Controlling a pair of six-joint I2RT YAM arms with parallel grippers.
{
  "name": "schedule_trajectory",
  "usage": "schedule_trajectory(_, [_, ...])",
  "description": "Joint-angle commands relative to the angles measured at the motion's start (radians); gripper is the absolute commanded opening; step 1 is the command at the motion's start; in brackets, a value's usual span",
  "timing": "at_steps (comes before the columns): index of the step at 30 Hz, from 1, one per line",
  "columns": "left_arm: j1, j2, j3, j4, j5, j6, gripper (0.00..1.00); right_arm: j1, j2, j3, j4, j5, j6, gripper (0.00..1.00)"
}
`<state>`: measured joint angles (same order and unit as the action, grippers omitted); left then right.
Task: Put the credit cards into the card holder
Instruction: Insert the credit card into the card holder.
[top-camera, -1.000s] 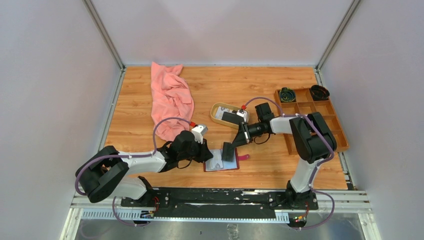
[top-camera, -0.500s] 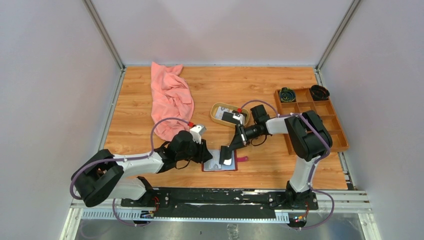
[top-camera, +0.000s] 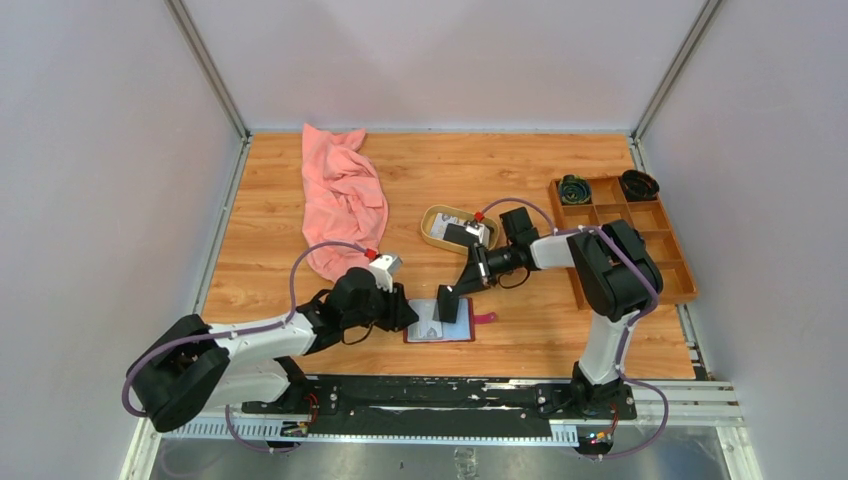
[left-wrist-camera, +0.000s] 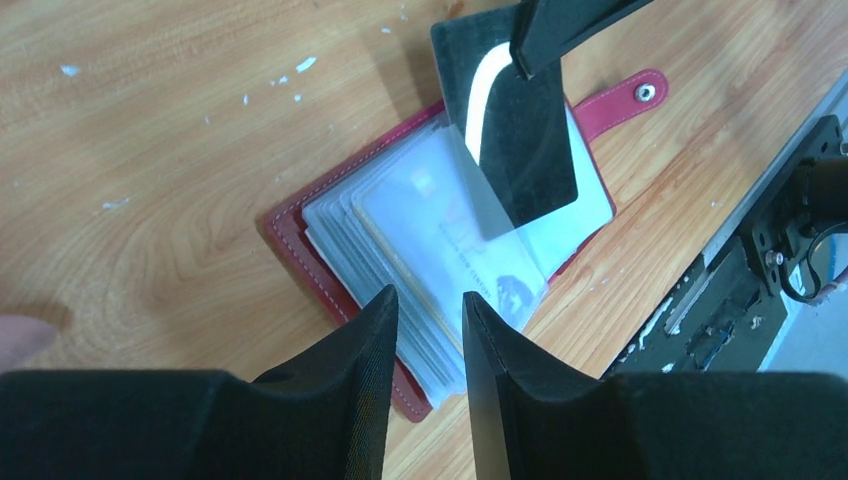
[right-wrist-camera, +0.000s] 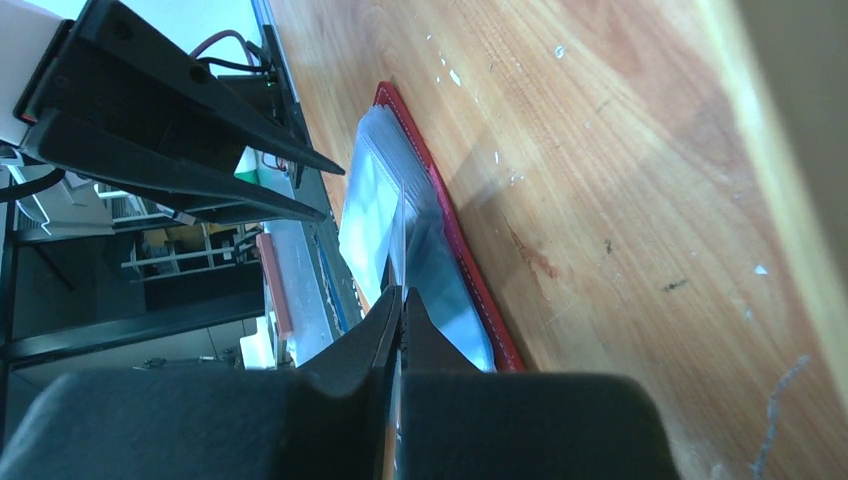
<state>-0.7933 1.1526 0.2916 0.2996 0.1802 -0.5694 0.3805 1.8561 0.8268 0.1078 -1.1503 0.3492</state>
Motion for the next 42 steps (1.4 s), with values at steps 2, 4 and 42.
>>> schedule_trajectory(2, [0.006,-0.022,-0.031,-0.008,0.003,-0.017,0.35,0.035,0.023,0.000,-0.041,0.013,-0.039,0.00])
schedule_trajectory(4, [0.006,-0.040,-0.042,-0.008,0.003,-0.020,0.36,0.042,0.026,-0.002,-0.058,0.004,-0.061,0.00])
schedule_trajectory(42, [0.007,-0.254,-0.166,-0.014,-0.060,-0.086,0.49,0.219,0.135,0.088,-0.018,-0.049,0.043,0.11])
